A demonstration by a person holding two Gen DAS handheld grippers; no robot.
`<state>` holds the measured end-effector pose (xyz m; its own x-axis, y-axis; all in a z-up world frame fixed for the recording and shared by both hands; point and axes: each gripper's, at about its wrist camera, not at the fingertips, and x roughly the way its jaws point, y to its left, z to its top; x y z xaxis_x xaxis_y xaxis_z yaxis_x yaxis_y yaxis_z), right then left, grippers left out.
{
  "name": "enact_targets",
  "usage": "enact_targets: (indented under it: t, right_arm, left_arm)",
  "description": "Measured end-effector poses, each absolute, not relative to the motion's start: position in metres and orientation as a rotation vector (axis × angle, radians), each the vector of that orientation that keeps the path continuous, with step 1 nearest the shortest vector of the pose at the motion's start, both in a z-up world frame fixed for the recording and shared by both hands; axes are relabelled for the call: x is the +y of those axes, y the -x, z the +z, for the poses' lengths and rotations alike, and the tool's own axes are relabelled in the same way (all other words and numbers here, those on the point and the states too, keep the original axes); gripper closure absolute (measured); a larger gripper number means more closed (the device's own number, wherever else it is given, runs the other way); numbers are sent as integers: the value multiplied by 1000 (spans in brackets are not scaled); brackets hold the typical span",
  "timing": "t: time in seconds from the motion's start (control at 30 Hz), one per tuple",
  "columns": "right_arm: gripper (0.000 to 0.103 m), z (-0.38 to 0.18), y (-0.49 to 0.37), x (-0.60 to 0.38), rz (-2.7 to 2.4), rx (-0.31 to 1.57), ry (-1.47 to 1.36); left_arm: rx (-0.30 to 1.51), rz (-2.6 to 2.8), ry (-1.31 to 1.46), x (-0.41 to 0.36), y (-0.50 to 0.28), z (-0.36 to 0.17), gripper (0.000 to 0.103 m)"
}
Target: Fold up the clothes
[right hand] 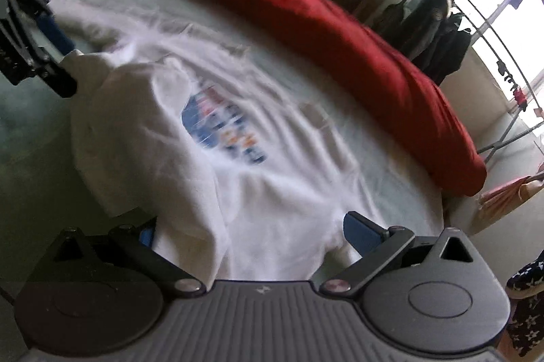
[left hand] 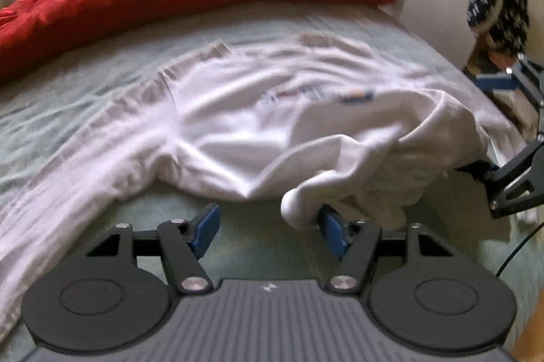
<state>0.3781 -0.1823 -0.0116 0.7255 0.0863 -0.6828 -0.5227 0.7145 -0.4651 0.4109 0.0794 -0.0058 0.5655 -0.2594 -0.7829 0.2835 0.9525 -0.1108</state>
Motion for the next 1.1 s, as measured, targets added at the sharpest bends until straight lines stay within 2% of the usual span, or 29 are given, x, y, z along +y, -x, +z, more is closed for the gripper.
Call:
enact_targets:
  t: [0.23, 0.5, 0.6, 0.9, 1.1]
  right_arm:
    - [0, -19, -431, -195, 347, 665, 687]
    - [0, -51, -486, -205, 318, 797, 571]
    - [0, -44, -483, -209, 336, 817, 528]
    - [0, -22, -472, -222, 390, 868, 399]
    - [0, -12, -440, -236, 420, 944, 219]
  left_arm:
    - [855, -323, -80, 70, -455, -11, 37]
    - [866, -295, -98, 57, -518, -43, 36]
    - [901, -283, -60, 58, -528, -49, 36]
    - [963, -228, 37, 90, -479, -15, 36]
    - [1025, -184, 310, 108, -429, -6, 43]
